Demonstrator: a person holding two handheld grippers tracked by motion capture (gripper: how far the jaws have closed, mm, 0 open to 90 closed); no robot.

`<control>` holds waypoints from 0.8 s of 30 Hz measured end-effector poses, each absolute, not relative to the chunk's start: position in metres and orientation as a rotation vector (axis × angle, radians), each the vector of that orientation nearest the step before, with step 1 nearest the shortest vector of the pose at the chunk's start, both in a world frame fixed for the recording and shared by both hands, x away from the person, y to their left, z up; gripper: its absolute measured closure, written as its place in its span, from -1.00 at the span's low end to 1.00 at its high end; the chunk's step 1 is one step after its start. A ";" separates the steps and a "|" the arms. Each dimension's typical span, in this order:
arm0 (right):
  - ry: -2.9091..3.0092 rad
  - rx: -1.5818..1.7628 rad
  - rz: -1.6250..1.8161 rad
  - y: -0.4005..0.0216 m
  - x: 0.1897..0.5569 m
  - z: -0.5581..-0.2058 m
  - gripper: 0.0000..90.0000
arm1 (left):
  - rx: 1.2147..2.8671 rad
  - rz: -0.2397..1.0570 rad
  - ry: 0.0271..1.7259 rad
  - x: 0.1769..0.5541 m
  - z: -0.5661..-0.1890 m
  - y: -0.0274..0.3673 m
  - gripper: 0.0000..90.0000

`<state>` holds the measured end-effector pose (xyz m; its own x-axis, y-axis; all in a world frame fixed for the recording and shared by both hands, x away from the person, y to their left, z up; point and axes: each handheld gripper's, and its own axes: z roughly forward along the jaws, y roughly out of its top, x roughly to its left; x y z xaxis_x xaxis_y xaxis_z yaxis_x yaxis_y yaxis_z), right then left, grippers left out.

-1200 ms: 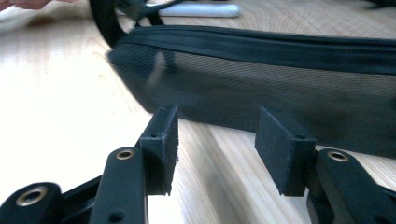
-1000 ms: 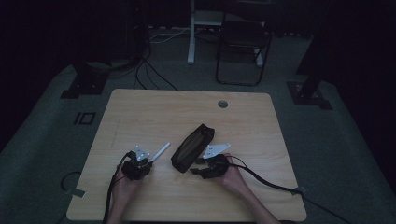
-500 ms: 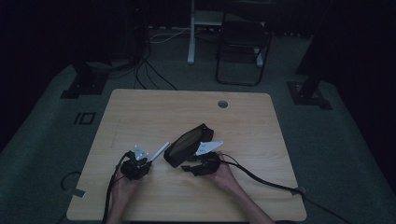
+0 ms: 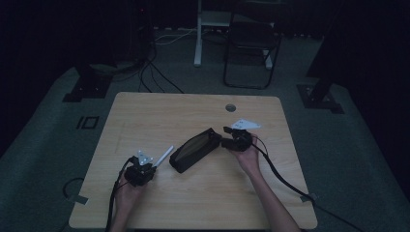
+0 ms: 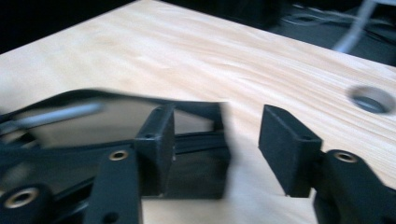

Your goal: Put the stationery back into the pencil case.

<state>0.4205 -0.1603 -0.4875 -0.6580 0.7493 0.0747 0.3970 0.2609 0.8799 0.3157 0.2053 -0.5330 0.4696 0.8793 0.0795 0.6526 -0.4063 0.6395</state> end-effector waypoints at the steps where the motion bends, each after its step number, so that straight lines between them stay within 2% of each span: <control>1: 2.165 1.082 1.344 -0.163 0.427 -0.489 0.10 | 2.186 0.561 1.270 0.316 -0.533 0.205 0.73; 7: 2.166 1.209 1.189 -0.171 0.453 -0.505 0.16 | 2.180 0.557 1.273 0.316 -0.533 0.207 0.73; 10: 2.234 1.205 1.158 -0.172 0.457 -0.514 0.10 | 2.182 0.561 1.278 0.316 -0.533 0.209 0.73; 24: 2.346 1.068 1.162 -0.172 0.418 -0.526 -0.08 | 2.170 0.564 1.284 0.318 -0.531 0.217 0.74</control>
<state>0.4184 -0.1721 -0.5256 -0.6727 0.7385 0.0463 0.4841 0.3920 0.7823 0.3179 0.2170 -0.5311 0.4556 0.8869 0.0759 0.6556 -0.3920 0.6454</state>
